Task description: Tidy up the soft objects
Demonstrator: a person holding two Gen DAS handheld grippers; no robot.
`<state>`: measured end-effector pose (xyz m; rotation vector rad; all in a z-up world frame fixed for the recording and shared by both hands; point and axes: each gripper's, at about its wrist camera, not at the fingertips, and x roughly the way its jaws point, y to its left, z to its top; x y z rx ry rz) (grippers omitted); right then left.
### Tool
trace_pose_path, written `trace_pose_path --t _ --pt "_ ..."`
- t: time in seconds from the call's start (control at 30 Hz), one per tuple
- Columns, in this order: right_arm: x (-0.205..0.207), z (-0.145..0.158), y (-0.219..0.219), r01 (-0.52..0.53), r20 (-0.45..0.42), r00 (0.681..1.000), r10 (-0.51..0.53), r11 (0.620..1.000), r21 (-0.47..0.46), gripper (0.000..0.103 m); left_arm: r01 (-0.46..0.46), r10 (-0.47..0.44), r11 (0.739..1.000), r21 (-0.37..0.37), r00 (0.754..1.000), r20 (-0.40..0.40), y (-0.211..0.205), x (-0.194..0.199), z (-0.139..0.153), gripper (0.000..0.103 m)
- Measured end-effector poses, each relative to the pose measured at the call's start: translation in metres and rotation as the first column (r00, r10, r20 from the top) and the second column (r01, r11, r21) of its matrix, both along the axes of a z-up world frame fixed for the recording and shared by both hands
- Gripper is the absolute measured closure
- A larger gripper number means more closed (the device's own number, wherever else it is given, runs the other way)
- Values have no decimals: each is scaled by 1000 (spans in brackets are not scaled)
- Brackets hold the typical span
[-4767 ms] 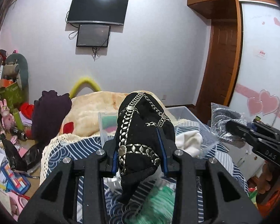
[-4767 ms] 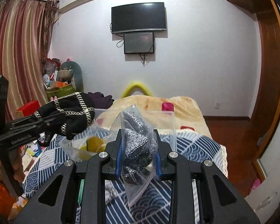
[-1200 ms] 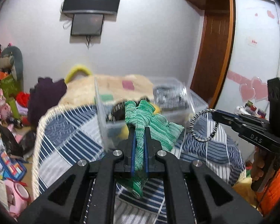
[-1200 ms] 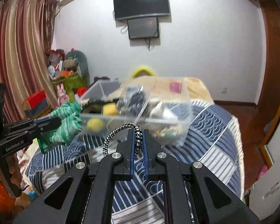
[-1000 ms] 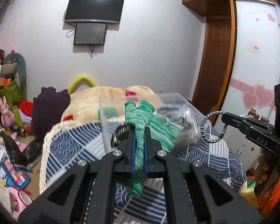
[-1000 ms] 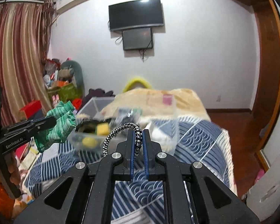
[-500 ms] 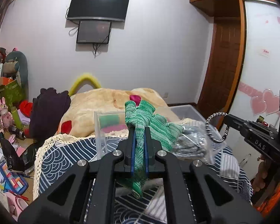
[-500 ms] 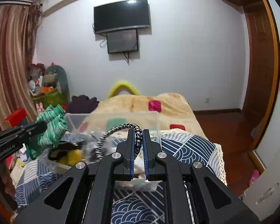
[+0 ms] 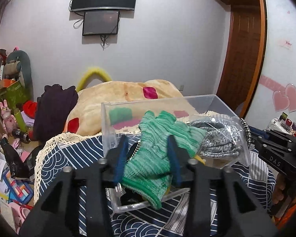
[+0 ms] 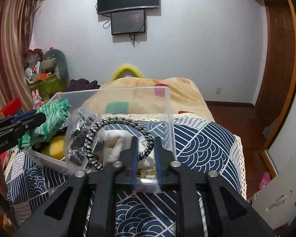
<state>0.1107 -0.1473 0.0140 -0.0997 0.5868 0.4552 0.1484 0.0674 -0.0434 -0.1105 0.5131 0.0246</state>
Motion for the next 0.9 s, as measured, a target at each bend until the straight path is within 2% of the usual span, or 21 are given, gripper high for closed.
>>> trace_pose_path --t 0.03,0.13,0.23,0.4,0.57,0.7,0.9 --pt "-2 2 -2 2 3 1000 -2 1000 5 70 2 -2 1000 -5 1000 5 0 -2 1 54" --pt "-4 9 -6 1 25 1000 -1 1000 20 62 8 -8 1000 -14 1000 8 0 -7 3 54" --pt "-10 17 -10 -2 50 999 1 1000 26 57 13 -13 1000 -23 1000 14 0 -12 6 53" --pt "-20 29 -16 -15 81 997 10 998 60 56 15 -13 999 -29 998 57 -4 -30 18 47" --pt "-35 45 -19 -47 133 991 34 994 97 47 25 -23 999 -24 994 109 -12 -52 34 41" --pt "-51 57 -21 -75 181 982 53 990 121 39 29 -27 999 -14 988 153 -18 -72 45 33" --pt "-70 68 -19 -102 241 968 66 984 143 24 20 -22 1000 11 978 206 -28 -97 59 12"
